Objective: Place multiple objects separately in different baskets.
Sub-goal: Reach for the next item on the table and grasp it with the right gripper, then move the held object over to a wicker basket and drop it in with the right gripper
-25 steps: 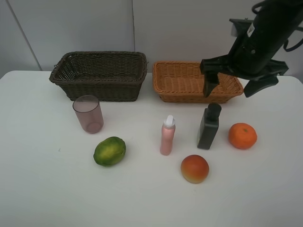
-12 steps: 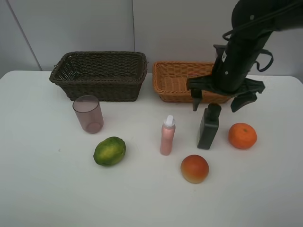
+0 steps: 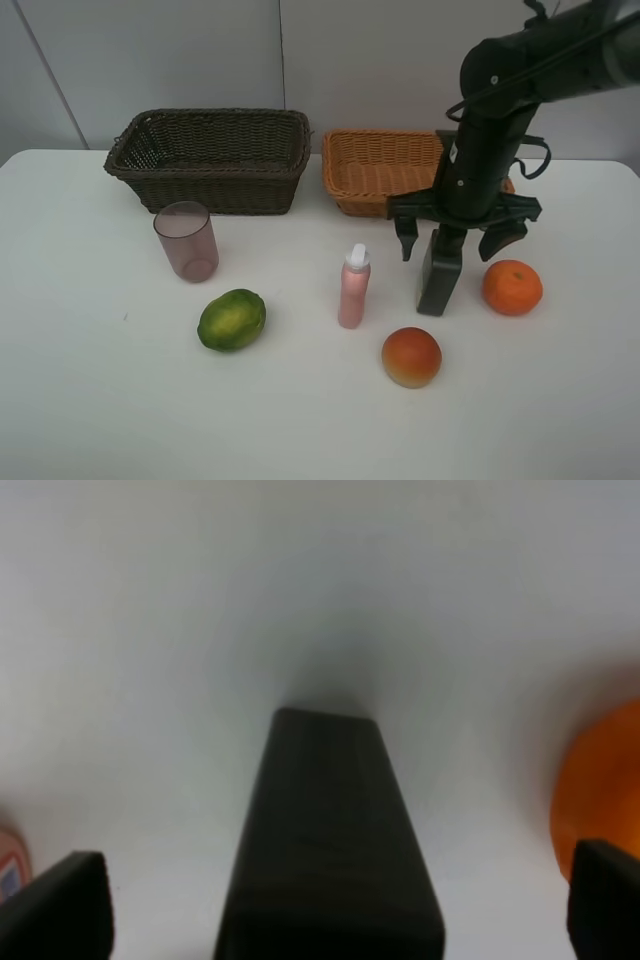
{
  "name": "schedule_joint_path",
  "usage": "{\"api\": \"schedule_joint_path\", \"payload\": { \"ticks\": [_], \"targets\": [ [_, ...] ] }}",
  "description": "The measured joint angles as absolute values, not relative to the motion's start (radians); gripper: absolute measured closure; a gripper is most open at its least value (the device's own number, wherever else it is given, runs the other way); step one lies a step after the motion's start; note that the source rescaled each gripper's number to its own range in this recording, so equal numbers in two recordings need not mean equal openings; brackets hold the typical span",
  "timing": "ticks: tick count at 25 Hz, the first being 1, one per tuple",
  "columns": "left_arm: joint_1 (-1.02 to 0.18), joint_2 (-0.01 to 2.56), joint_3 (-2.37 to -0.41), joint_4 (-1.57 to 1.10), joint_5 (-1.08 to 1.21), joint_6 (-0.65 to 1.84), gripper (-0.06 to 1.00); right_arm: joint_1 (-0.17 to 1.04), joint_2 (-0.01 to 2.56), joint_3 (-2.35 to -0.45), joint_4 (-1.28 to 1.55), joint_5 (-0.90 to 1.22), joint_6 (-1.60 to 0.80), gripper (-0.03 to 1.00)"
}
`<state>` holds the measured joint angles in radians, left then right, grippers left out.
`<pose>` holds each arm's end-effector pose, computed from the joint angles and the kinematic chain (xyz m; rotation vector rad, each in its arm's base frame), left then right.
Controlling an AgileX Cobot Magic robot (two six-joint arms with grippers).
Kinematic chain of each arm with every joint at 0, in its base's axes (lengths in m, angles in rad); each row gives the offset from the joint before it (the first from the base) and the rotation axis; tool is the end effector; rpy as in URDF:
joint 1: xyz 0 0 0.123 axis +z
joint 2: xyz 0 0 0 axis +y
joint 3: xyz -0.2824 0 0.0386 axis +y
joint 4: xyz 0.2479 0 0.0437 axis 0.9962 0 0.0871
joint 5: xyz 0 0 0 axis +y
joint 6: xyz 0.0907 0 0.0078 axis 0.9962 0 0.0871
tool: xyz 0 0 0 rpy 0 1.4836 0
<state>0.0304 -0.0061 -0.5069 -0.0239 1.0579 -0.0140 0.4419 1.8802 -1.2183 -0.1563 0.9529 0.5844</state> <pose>-0.0064 -0.0021 0.2793 -0.0438 2.0278 -0.0182 0.3208 0.1390 0.1721 0.0829 3.0363 -0.1391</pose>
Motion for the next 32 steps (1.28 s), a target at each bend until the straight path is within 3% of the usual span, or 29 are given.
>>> {"api": "schedule_joint_path", "payload": {
  "ticks": [3,7,8,32],
  "targets": [
    [0.030,-0.006,-0.507,-0.024,1.058,-0.014,-0.06,0.442,1.893,-1.218,-0.156,0.953,0.584,0.22],
    [0.030,-0.006,-0.507,-0.024,1.058,-0.014,-0.06,0.442,1.896,-1.218,-0.153,0.956,0.584,0.77],
    [0.030,-0.006,-0.507,-0.024,1.058,-0.014,-0.06,0.442,1.896,-1.219,-0.153,0.954,0.584,0.86],
    [0.030,-0.006,-0.507,-0.024,1.058,-0.014,-0.06,0.457,1.896,-1.245,-0.164,0.994,0.578,0.86]
  ]
}}
